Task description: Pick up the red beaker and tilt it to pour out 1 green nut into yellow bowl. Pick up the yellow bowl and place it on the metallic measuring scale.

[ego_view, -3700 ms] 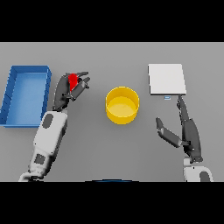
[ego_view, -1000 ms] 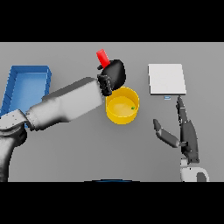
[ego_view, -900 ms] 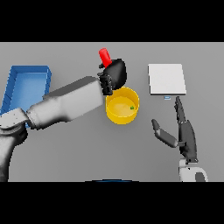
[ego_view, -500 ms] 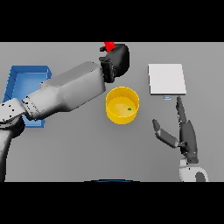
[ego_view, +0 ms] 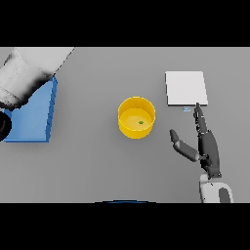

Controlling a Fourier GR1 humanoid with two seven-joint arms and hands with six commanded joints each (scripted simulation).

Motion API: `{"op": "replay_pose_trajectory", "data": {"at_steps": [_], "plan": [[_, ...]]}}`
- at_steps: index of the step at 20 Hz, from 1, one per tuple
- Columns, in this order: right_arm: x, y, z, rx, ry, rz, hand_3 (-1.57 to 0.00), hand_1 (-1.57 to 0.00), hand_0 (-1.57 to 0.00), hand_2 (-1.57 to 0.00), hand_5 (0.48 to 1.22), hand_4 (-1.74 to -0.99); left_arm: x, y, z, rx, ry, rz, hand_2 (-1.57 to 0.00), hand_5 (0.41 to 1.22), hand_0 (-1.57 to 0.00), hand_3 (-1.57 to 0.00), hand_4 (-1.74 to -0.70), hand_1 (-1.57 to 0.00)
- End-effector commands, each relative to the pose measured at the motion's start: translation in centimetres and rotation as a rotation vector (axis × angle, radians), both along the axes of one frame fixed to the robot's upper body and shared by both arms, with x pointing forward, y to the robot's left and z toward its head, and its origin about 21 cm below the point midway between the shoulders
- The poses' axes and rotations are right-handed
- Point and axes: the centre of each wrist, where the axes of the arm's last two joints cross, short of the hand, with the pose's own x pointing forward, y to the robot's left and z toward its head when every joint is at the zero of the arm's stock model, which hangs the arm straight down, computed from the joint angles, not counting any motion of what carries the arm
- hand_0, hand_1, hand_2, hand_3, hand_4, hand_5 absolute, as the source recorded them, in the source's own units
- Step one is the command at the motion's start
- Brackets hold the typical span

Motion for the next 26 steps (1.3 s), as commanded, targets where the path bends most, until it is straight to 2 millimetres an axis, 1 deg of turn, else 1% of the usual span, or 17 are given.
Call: {"op": "replay_pose_trajectory", "data": {"at_steps": [1,2,3,4,6,8,9,10,12,14,17,20,21,23,24,25,26], "plan": [[-0.1,-0.2,-0.1,0.004,0.008,-0.002,0.00,0.00,0.00,0.00,0.594,-1.199,0.5,1.7,0.6,-0.123,0.006,0.055,-1.55,1.221,-1.57,-1.38,-1.73,-1.57],[-0.1,-0.3,-0.4,0.007,0.015,-0.001,0.00,0.00,0.00,0.00,0.593,-1.209,1.1,3.7,0.6,-0.242,0.010,0.143,-1.55,1.221,-1.57,-1.36,-1.73,-1.57],[0.0,-0.1,-0.4,0.012,0.012,0.006,0.00,0.00,0.00,0.00,0.592,-1.222,1.4,5.7,0.7,-0.356,0.021,0.186,-1.56,1.221,-1.57,-1.36,-1.73,-1.57],[-0.2,-0.4,-0.5,0.013,0.013,0.006,0.00,0.00,0.00,0.00,0.592,-1.224,1.6,7.7,0.6,-0.478,0.022,0.218,-1.56,1.221,-1.57,-1.37,-1.73,-1.57],[-0.2,-0.4,-0.4,-0.005,-0.004,0.015,0.00,0.00,0.00,0.00,0.587,-1.222,1.7,11.4,-0.1,-0.663,0.033,0.253,-1.56,1.221,-1.57,-1.40,-1.74,-1.57],[0.3,-0.7,-0.4,-0.008,-0.001,0.014,0.00,0.00,0.00,0.00,0.586,-1.222,1.4,14.5,-1.5,-0.821,0.026,0.295,-1.57,1.221,-1.57,-1.43,-1.74,-1.57],[0.0,-0.6,-0.6,-0.009,-0.007,0.019,0.00,0.00,0.00,0.00,0.587,-1.226,1.1,16.1,-2.3,-0.898,0.019,0.328,-1.57,1.221,-1.57,-1.43,-1.74,-1.57],[0.3,-0.7,-0.6,-0.028,-0.011,0.017,0.00,0.00,0.00,0.00,0.591,-1.223,0.7,17.4,-3.3,-0.958,-0.006,0.387,-1.57,1.221,-1.57,-1.41,-1.74,-1.57],[0.0,-0.9,-0.4,-0.029,-0.024,0.030,0.00,0.00,0.00,0.00,0.599,-1.217,-0.5,19.7,-5.3,-1.100,-0.055,0.458,-1.57,1.221,-1.57,-1.43,-1.74,-1.57],[0.1,-1.0,-0.6,-0.046,0.005,0.035,0.00,0.00,0.00,0.00,0.610,-1.212,-2.1,21.4,-7.3,-1.196,-0.088,0.527,-1.57,1.221,-1.57,-1.45,-1.74,-1.57],[0.1,-0.7,-0.8,-0.068,0.003,0.048,0.00,0.00,0.00,0.00,0.641,-1.212,-4.7,22.5,-10.6,-1.306,-0.119,0.651,-1.57,1.221,-1.57,-1.46,-1.74,-1.57],[0.3,-0.8,-0.4,-0.080,-0.002,0.046,0.00,0.00,0.00,0.00,0.657,-1.206,-7.4,22.8,-14.1,-1.368,-0.122,0.722,-1.57,1.221,-1.57,-1.45,-1.74,-1.57],[0.2,-0.4,-0.3,-0.071,-0.001,0.053,0.00,0.00,0.00,0.00,0.660,-1.210,-8.2,23.2,-15.1,-1.383,-0.117,0.742,-1.57,1.221,-1.57,-1.45,-1.74,-1.57],[0.1,-0.7,-0.5,-0.073,0.006,0.048,0.00,0.00,0.00,0.00,0.664,-1.217,-9.5,23.2,-17.3,-1.399,-0.106,0.784,-1.57,1.221,-1.57,-1.45,-1.74,-1.57],[0.2,-0.7,-0.7,-0.069,0.012,0.047,0.00,0.00,0.00,0.00,0.664,-1.218,-9.8,23.5,-18.1,-1.410,-0.103,0.814,-1.57,1.221,-1.57,-1.45,-1.74,-1.57],[0.1,-1.0,-0.6,-0.078,0.005,0.044,0.00,0.00,0.00,0.00,0.664,-1.214,-10.2,23.7,-18.5,-1.422,-0.107,0.823,-1.57,1.221,-1.57,-1.47,-1.74,-1.57],[0.3,-0.9,-0.4,-0.074,-0.001,0.048,0.00,0.00,0.00,0.00,0.664,-1.216,-10.4,23.4,-18.9,-1.432,-0.099,0.822,-1.57,1.221,-1.57,-1.49,-1.74,-1.57]]}}
